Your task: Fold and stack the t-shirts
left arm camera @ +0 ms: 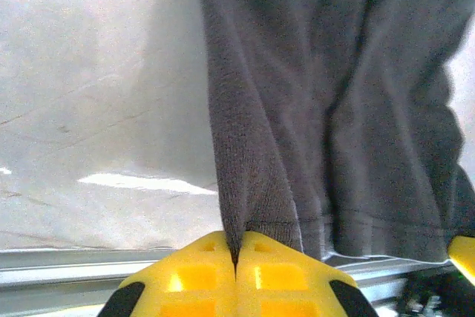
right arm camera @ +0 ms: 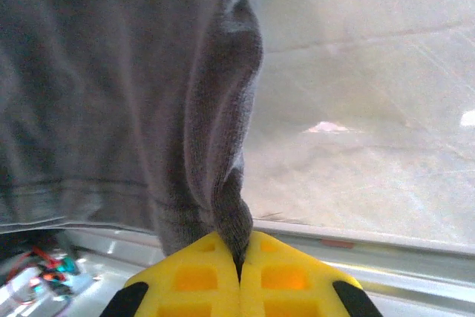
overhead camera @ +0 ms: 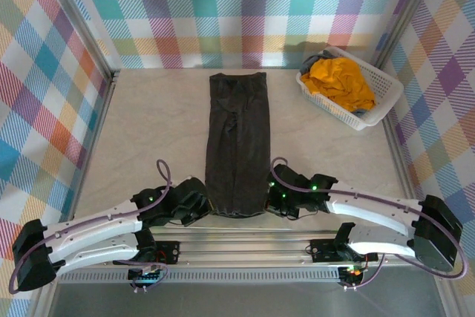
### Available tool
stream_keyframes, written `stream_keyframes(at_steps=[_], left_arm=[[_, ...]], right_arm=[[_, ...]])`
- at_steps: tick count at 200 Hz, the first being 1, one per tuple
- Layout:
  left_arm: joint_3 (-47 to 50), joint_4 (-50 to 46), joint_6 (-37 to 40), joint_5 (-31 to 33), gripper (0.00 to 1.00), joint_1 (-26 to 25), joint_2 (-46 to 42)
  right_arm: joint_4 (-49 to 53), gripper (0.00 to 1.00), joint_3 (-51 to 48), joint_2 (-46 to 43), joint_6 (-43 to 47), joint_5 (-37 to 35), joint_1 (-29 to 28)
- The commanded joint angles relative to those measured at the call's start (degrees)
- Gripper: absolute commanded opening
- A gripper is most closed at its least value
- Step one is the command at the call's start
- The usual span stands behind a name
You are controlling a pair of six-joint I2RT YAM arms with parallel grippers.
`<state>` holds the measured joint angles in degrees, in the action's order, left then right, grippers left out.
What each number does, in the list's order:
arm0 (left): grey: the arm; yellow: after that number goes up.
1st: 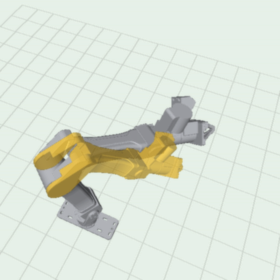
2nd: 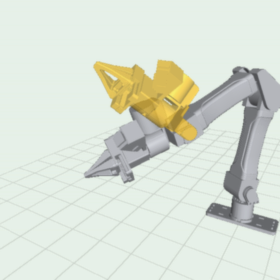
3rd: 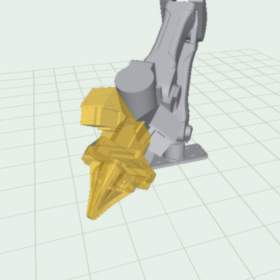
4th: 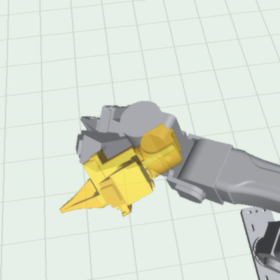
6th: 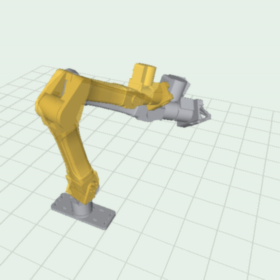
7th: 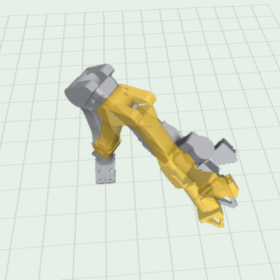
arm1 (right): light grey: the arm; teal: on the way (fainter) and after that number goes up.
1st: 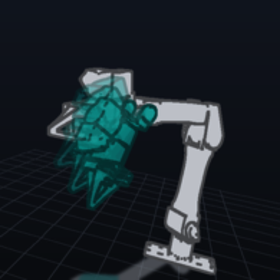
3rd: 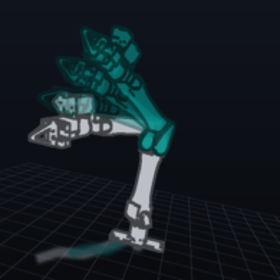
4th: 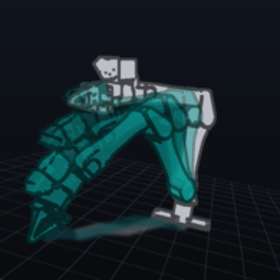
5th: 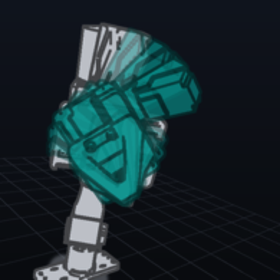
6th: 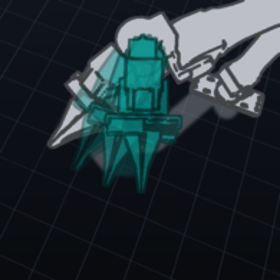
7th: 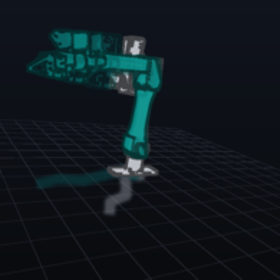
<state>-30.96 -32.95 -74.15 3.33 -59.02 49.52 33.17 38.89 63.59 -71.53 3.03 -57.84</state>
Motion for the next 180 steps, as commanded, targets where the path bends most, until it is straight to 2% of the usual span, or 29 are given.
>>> stream_keyframes(at_steps=[1, 26, 46, 89, 125, 180], left_arm=[[-5.11, -1.05, 1.99, 1.33, 0.00, 3.75, 2.15], [-10.31, 1.15, 7.32, -3.02, 0.00, 12.90, 7.06], [-16.14, 2.60, 12.53, -6.46, 0.00, 19.64, 14.32], [-29.27, 4.17, 20.69, -10.41, 0.00, 29.03, 30.13], [-38.49, 5.75, 24.54, -13.52, 0.00, 34.56, 41.75], [-54.81, 3.17, 29.27, -16.51, 0.00, 38.14, 58.56]], right_arm=[[5.48, 0.00, 5.55, -0.09, 2.80, -2.27, 3.49], [4.76, 0.00, 10.97, 3.64, 8.64, 1.30, 11.43], [4.29, 0.00, 17.08, 9.74, 13.47, 4.54, 17.20], [4.20, 0.00, 31.62, 24.75, 20.89, 9.09, 26.80], [5.39, 0.00, 42.75, 35.68, 24.12, 11.40, 32.28], [7.18, 0.00, 55.45, 50.72, 25.36, 13.93, 37.32]])
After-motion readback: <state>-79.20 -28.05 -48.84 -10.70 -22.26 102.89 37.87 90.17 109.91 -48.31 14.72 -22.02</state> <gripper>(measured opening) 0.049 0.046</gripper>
